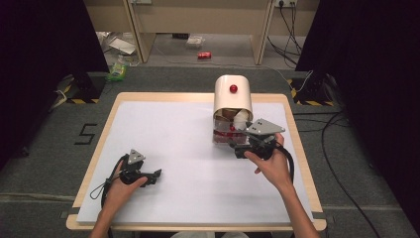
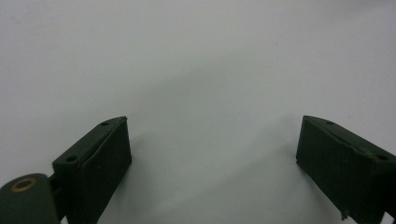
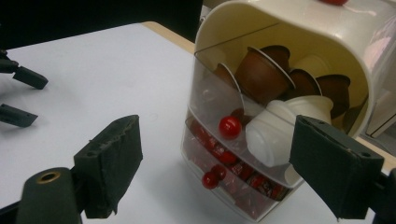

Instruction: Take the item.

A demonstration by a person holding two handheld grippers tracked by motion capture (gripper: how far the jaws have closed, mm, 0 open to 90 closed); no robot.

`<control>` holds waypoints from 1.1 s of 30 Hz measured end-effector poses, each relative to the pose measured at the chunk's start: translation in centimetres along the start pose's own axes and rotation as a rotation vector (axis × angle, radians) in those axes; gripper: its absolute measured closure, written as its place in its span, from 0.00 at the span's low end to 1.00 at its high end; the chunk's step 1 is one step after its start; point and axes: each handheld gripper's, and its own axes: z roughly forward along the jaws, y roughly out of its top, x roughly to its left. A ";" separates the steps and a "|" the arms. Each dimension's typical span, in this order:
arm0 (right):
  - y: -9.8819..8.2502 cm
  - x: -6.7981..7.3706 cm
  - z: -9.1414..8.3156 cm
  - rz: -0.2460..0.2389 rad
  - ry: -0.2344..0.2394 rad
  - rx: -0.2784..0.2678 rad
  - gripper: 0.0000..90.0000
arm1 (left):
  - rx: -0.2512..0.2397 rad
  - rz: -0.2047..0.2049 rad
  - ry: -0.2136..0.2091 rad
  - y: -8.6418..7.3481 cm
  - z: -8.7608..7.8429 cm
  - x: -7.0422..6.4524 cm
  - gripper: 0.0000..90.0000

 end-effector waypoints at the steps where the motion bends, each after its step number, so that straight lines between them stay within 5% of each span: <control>1: 0.2 -0.1 0.1 0.003 0.001 0.001 0.20 | 0.000 0.000 0.000 0.0 0.0 0.0 0.10; 20: 1.5 -1.3 4.3 -0.021 0.018 0.076 0.21 | -0.001 -0.002 -0.003 0.0 0.0 0.0 0.10; 33: 1.4 -1.4 3.7 -0.021 0.059 0.100 0.21 | -0.001 -0.002 -0.003 0.0 0.0 0.0 0.10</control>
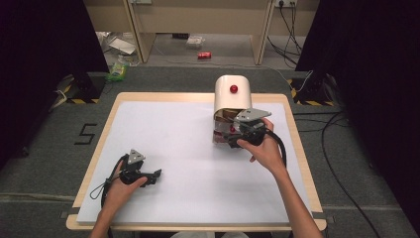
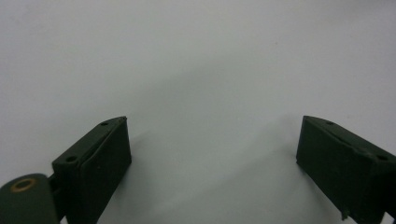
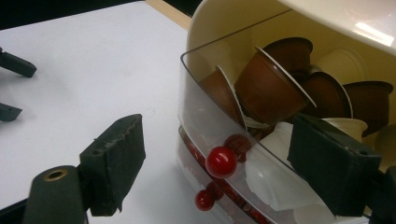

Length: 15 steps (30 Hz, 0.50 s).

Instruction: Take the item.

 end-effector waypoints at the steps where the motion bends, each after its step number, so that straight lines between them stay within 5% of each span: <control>1: 0.0 0.1 -0.1 0.002 0.003 -0.003 0.21 | 0.000 0.000 0.000 0.0 0.0 0.0 0.10; 15: -1.7 2.2 -2.0 -0.029 0.038 -0.011 0.22 | 0.000 0.001 0.001 0.0 0.0 0.0 0.10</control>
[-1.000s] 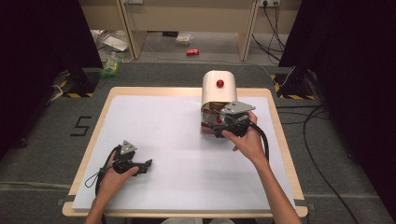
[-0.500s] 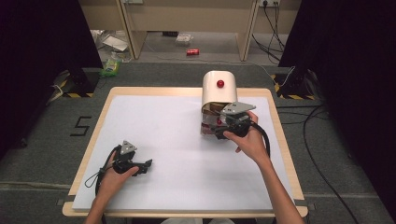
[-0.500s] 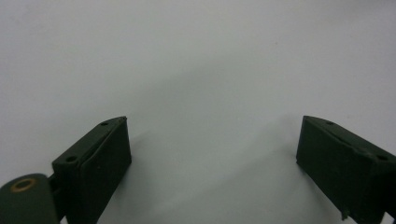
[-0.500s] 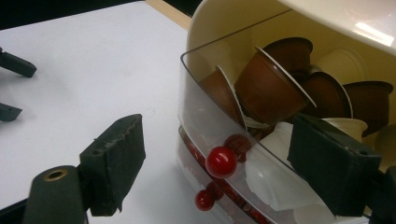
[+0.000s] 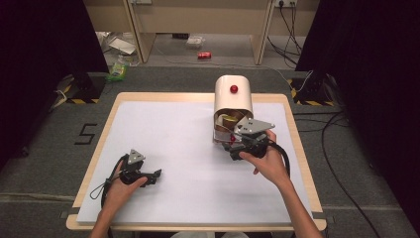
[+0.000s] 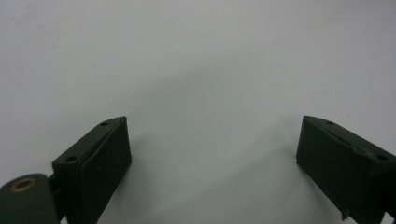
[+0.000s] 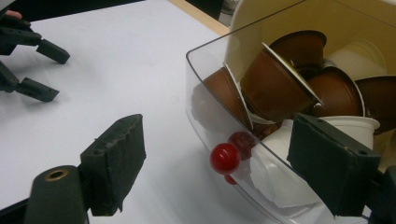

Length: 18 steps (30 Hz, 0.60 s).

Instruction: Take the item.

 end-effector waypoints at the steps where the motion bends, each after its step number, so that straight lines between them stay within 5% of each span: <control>1: -0.1 0.2 -0.1 0.000 0.000 0.003 0.22 | 0.000 0.000 0.000 0.0 0.0 0.0 0.10; 18: -1.5 2.1 -1.3 -0.013 0.014 0.003 0.23 | -0.001 -0.001 -0.002 0.0 0.0 0.0 0.10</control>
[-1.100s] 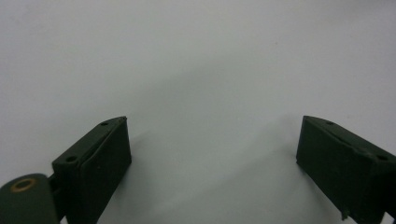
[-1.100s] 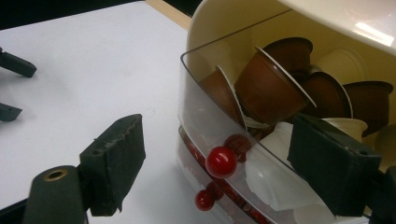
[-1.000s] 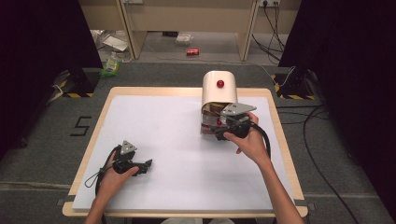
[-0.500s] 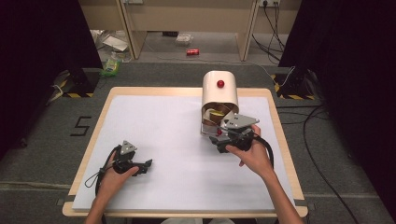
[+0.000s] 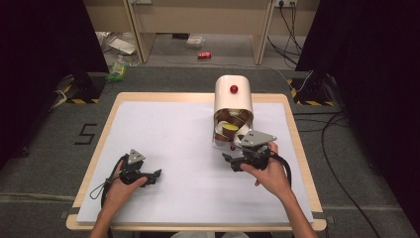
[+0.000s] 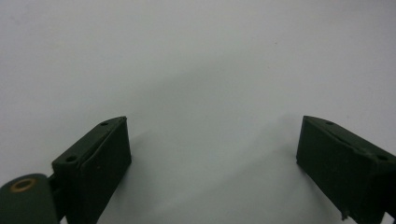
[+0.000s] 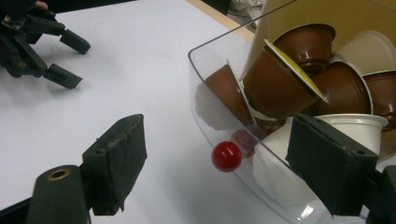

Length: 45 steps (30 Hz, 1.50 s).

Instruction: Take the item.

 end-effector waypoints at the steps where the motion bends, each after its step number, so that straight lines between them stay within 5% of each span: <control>1: 0.0 0.0 0.0 0.000 0.000 0.000 0.23 | 0.000 0.000 0.000 0.0 0.0 0.0 0.10; 27: -0.8 1.4 -0.5 -0.014 0.017 0.042 0.23 | -0.001 -0.001 -0.002 0.0 0.0 0.0 0.10; 45: 0.1 0.7 -1.2 0.044 0.008 -0.014 0.20 | 0.000 0.000 -0.001 0.0 0.0 0.0 0.10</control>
